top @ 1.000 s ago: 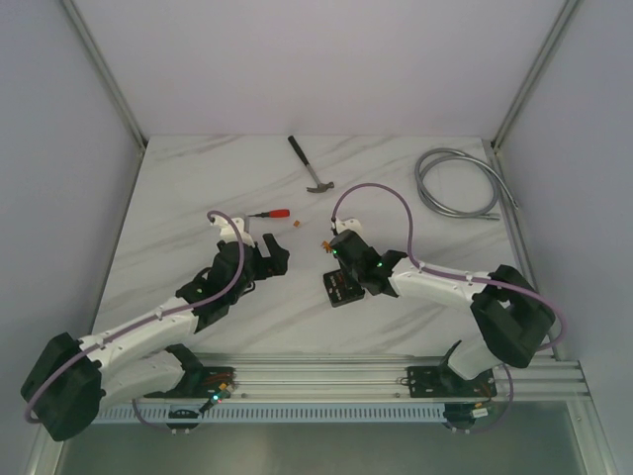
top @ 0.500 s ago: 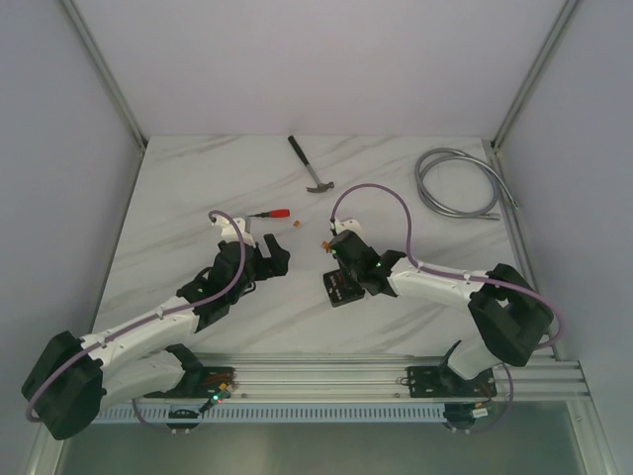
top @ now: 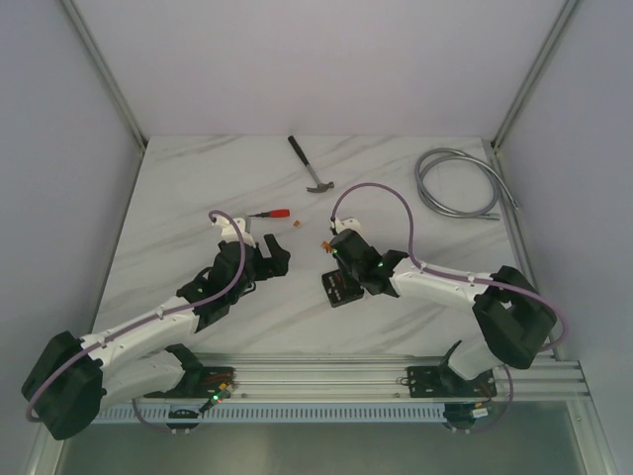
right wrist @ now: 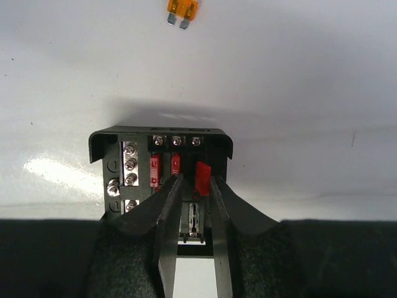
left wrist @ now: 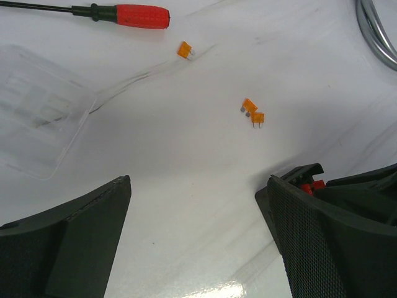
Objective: Snap on the fuse box
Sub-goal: Install the fuse at the fuse box base.
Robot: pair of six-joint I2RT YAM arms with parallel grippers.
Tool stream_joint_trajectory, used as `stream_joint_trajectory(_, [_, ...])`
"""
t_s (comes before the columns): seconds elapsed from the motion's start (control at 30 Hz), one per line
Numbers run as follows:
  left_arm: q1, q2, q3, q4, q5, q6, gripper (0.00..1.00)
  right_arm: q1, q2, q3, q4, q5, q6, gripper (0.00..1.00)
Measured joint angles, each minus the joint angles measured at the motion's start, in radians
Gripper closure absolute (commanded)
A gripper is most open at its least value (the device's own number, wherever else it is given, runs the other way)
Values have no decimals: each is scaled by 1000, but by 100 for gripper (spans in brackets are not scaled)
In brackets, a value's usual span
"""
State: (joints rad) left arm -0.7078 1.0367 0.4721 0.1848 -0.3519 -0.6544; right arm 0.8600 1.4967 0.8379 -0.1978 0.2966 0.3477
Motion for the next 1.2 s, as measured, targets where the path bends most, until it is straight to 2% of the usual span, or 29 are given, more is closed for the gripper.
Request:
stream_joint_trajectory(0.4, [1,0,0,0,1,0,0,0,0,0,9,-23,0,77])
stream_joint_trajectory(0.97, [1,0,0,-6,3,0,0,0,0,0,8,-16,0,92])
stream_joint_trajectory(1.2, [1,0,0,-6,3,0,0,-3,5,0,9,-15,0,94])
